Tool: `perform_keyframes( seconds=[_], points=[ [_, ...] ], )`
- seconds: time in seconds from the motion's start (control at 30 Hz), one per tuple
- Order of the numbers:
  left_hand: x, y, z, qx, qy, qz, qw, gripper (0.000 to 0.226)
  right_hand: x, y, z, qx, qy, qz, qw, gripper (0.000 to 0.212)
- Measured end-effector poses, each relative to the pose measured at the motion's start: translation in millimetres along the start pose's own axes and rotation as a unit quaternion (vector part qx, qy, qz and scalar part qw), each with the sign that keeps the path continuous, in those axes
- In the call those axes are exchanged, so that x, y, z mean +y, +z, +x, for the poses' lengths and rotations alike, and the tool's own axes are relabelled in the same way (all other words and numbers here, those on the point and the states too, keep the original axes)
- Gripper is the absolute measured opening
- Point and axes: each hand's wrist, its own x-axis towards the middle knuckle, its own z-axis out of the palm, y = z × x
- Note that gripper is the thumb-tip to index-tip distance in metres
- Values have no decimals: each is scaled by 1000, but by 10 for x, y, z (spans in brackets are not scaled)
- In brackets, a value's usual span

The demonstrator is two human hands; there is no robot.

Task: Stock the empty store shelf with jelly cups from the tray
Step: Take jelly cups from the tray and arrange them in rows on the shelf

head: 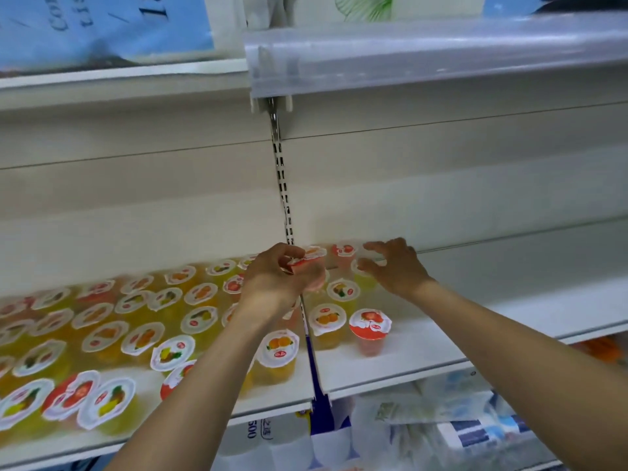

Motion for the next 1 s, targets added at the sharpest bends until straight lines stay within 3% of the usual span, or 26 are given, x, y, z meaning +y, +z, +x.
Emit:
perform_keyframes(
  seconds=[0.07, 0.13, 0.2, 0.3, 0.37, 0.43, 0.53, 0.6, 0.87, 1.0],
  points=[
    [49, 44, 18, -3, 11, 9, 1000, 40, -186, -135, -149, 25, -33, 79, 996, 43],
    [114, 137, 49, -7, 21, 14, 1000, 47, -421, -273, -334, -42, -44, 226, 972, 30],
    [186, 254, 74, -13, 38, 6, 999, 53, -534, -341, -452, -98, -65, 283, 952, 28],
    [277, 400, 32, -44, 66, -30, 996, 57, -526, -413, -525, -54, -55, 327, 942, 28],
    [251, 448, -23, -66, 86, -16, 994, 64, -390, -458, -531, -9, -23, 329, 944, 28],
    [158, 476, -61, -92, 123, 82, 985, 57, -193, -457, -535, 17, 10, 308, 951, 36],
    [-2, 510, -111, -157, 165, 285, 931, 46, 55, -351, -588, -2, 71, 299, 952, 47],
    [-79, 540, -162, -191, 179, 364, 894, 49, 154, -244, -639, -26, 101, 298, 949, 49],
    [-69, 502, -283, -198, 234, 391, 868, 61, 121, -112, -675, -64, 89, 281, 954, 50],
    [-12, 449, -318, -184, 254, 420, 852, 57, 97, -78, -705, -76, 73, 262, 959, 51]
  ],
)
